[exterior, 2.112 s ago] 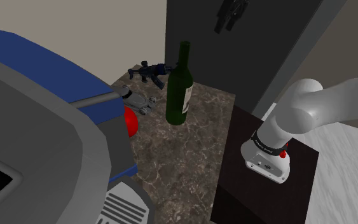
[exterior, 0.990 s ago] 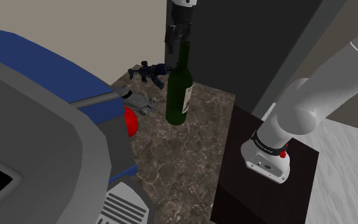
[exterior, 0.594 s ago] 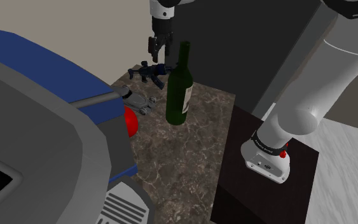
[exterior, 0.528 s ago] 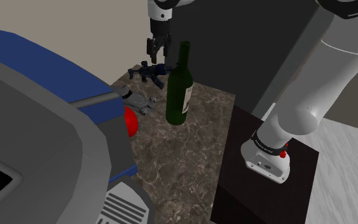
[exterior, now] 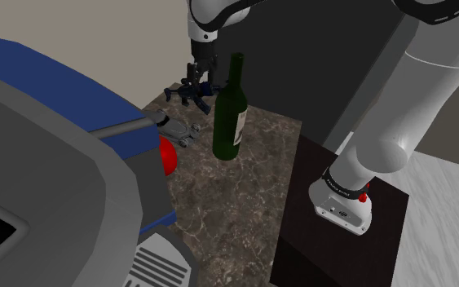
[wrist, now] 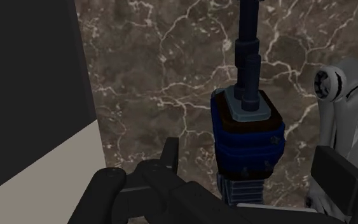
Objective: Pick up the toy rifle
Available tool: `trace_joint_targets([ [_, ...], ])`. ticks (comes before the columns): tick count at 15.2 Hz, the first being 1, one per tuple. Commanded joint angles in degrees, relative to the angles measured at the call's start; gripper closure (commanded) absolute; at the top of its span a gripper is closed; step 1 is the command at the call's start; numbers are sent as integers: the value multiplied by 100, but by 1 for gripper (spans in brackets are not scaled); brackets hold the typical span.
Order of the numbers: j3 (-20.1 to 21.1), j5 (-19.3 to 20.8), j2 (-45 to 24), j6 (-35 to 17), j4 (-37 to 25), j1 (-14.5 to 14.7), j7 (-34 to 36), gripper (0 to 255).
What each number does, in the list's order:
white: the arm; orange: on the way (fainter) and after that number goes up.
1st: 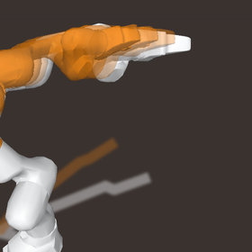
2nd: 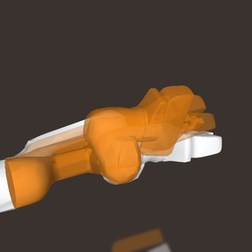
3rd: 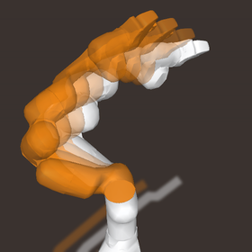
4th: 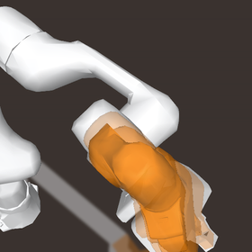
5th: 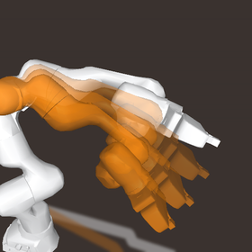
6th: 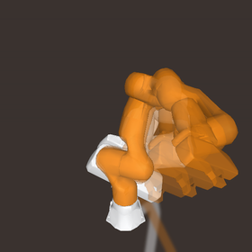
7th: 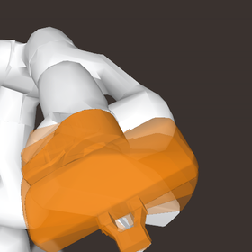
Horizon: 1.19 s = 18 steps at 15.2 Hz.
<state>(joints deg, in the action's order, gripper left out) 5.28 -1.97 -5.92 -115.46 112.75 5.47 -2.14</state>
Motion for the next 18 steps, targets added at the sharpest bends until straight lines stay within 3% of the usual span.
trace_joint_targets([
  [1,0,0,-11,-51,36,0,-2,0],
  [2,-1,2,-19,-46,22,-1,-3,255],
  [11,0,0,-11,-51,36,0,-2,255],
  [18,-2,-8,152,459,-311,-4,6,255],
])
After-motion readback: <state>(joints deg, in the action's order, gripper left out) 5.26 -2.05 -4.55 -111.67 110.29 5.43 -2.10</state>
